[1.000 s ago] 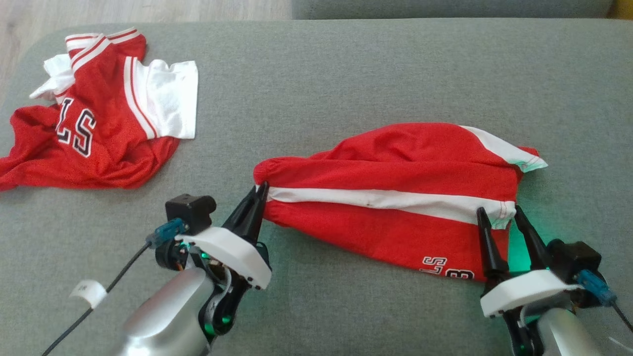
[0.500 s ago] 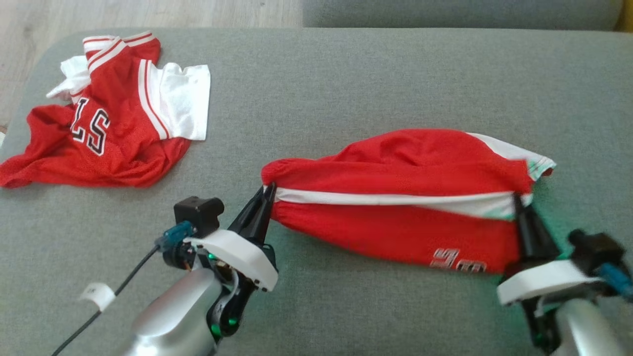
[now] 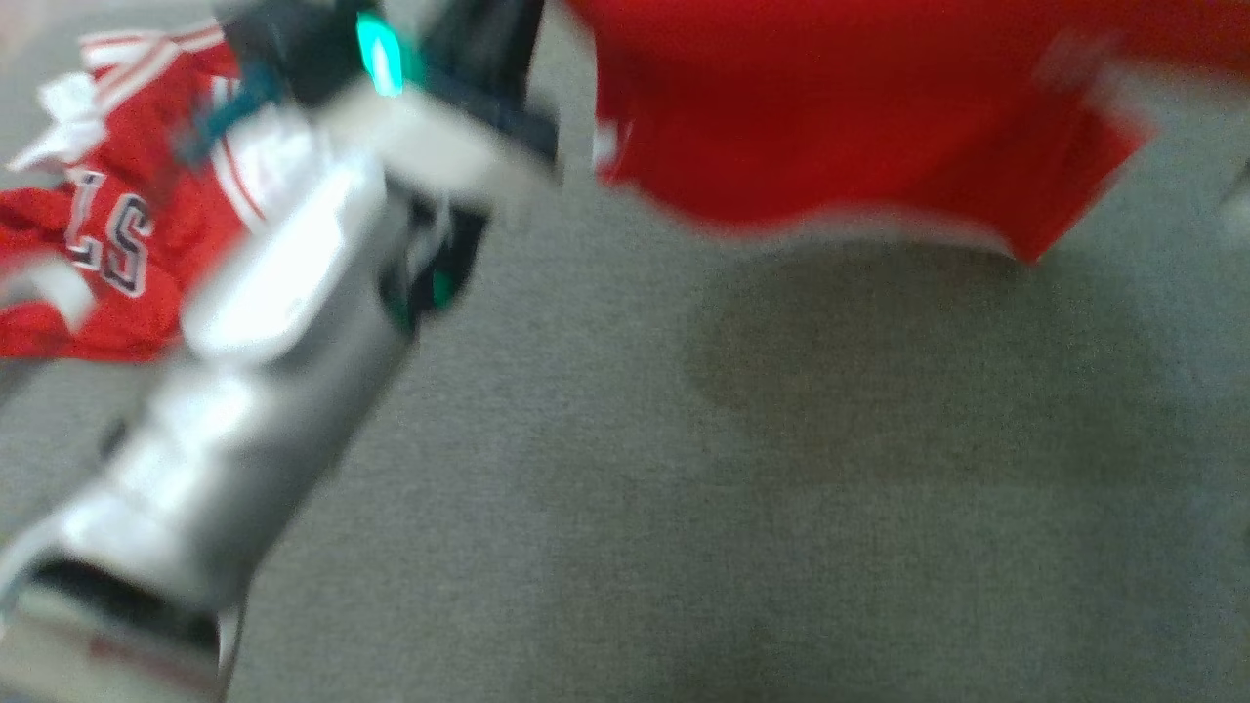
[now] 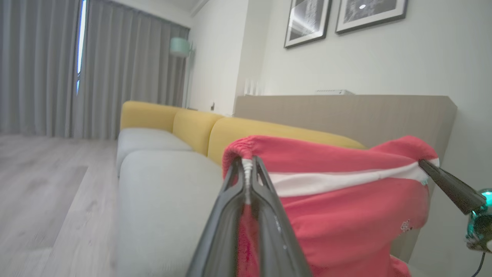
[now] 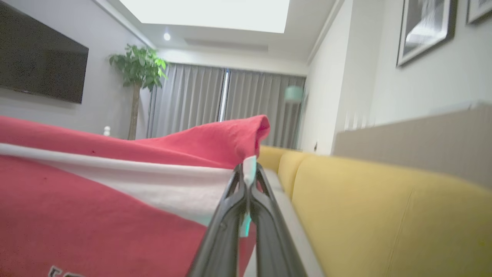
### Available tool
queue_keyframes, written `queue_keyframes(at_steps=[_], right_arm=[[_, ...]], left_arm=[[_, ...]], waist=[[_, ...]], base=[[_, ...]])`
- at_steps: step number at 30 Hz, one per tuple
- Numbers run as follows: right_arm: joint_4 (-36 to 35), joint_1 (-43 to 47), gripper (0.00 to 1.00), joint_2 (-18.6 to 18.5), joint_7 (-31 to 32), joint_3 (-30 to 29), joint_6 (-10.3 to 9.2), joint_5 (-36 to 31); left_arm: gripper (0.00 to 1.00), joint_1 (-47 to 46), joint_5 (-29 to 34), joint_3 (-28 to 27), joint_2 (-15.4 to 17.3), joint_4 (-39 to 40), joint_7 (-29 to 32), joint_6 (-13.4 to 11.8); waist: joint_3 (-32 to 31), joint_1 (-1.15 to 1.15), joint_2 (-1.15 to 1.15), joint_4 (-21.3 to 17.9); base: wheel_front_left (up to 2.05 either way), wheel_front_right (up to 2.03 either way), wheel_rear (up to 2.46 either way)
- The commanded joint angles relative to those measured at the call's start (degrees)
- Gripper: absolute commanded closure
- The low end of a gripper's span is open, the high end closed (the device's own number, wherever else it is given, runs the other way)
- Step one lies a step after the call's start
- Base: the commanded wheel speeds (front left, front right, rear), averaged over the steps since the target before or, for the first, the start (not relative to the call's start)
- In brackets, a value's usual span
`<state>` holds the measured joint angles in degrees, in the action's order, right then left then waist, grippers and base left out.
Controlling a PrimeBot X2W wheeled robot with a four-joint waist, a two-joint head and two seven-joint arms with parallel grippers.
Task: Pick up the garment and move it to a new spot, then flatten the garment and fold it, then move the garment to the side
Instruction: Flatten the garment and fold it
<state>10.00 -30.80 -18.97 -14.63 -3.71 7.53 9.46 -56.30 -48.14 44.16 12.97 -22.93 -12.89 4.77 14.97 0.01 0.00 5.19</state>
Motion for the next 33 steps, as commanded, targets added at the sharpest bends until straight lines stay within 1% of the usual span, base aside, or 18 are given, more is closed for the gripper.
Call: queue_keyframes(at_steps=[1, 3, 6, 8, 10, 12, 16, 20, 21, 24, 27, 30, 33], right_arm=[[-1.8, -5.3, 1.00, -2.8, -0.2, 0.3, -0.04, 0.0], [-1.7, -10.6, 1.00, -4.6, -0.1, -0.3, -0.04, -0.1], [-1.5, -15.6, 1.00, -6.3, -0.2, -1.2, -0.04, -0.9], [-1.0, -16.1, 1.00, -6.6, -0.2, -1.4, -0.04, -1.1], [-0.3, -14.3, 1.00, -6.2, -0.2, -1.3, -0.04, -0.9], [0.3, -10.9, 1.00, -5.4, -0.2, -1.2, -0.04, -0.4], [0.8, -1.7, 1.00, -2.1, -0.3, -2.8, -0.04, 0.3], [-0.5, 8.7, 1.00, 1.2, -0.3, -4.1, -0.04, -0.3], [-0.5, 8.7, 1.00, 1.2, -0.3, -4.1, -0.04, -0.3], [-3.6, 16.8, 1.00, 3.4, -0.3, -5.2, -0.04, -0.2], [-8.0, 23.8, 1.00, 6.3, 0.3, -7.5, -0.04, -0.5], [-12.3, 29.0, 1.00, 8.8, 1.1, -9.4, -0.04, -0.8], [-14.8, 31.4, 1.00, 9.6, 1.5, -9.9, -0.04, -0.3]], left_arm=[[1.00, -6.7, 1.6, -3.4, 0.5, 0.2, -1.0, 0.6], [1.00, -11.8, 3.6, -4.7, -0.6, -1.2, -1.7, 1.0], [1.00, -16.4, 6.0, -7.1, -2.5, -2.1, -2.0, 1.6], [1.00, -16.1, 7.5, -8.6, -3.8, -1.6, -2.1, 2.0], [1.00, -13.1, 8.8, -8.6, -4.8, -1.2, -2.1, 2.4], [1.00, -8.5, 9.8, -7.3, -5.3, -0.8, -2.1, 2.6], [1.00, 3.5, 10.2, -4.5, -5.4, 1.6, -2.1, 2.7], [1.00, 16.1, 8.2, -1.6, -4.7, 5.0, -2.1, 2.7], [1.00, 16.1, 8.2, -1.6, -4.7, 5.0, -2.1, 2.7], [1.00, 23.3, 6.7, 1.4, -2.8, 7.5, -2.1, 2.7], [1.00, 29.2, 6.6, 2.8, -0.7, 9.6, -2.1, 2.7], [1.00, 33.7, 7.0, 2.6, 0.8, 11.9, -2.1, 2.7], [1.00, 36.3, 7.4, 0.0, 1.3, 14.5, -2.1, 2.7]], waist=[[3.6, -0.01, 0.00, -2.0], [5.2, -0.01, 0.00, -2.5], [7.0, -0.01, 0.00, -2.9], [7.5, -0.01, 0.00, -2.9], [7.8, -0.01, 0.00, -2.9], [7.9, -0.01, 0.00, -2.7], [7.5, -0.01, 0.00, -2.8], [5.8, -0.01, 0.00, -2.9], [5.8, -0.01, 0.00, -2.9], [4.4, -0.01, 0.00, -3.0], [3.3, -0.01, 0.00, -3.1], [2.2, -0.01, 0.00, -3.2], [1.7, -0.01, 0.00, -3.2]], base=[[0.00, 0.00, 0.00], [0.00, 0.00, 0.00], [0.00, 0.00, 0.00], [0.00, 0.00, 0.00], [0.00, 0.00, 0.00], [0.00, 0.00, 0.00], [0.00, 0.00, 0.00], [0.00, 0.00, 0.00], [0.00, 0.00, 0.00], [0.00, 0.00, 0.00], [0.00, 0.00, 0.00], [0.00, 0.00, 0.00], [0.00, 0.00, 0.00]])
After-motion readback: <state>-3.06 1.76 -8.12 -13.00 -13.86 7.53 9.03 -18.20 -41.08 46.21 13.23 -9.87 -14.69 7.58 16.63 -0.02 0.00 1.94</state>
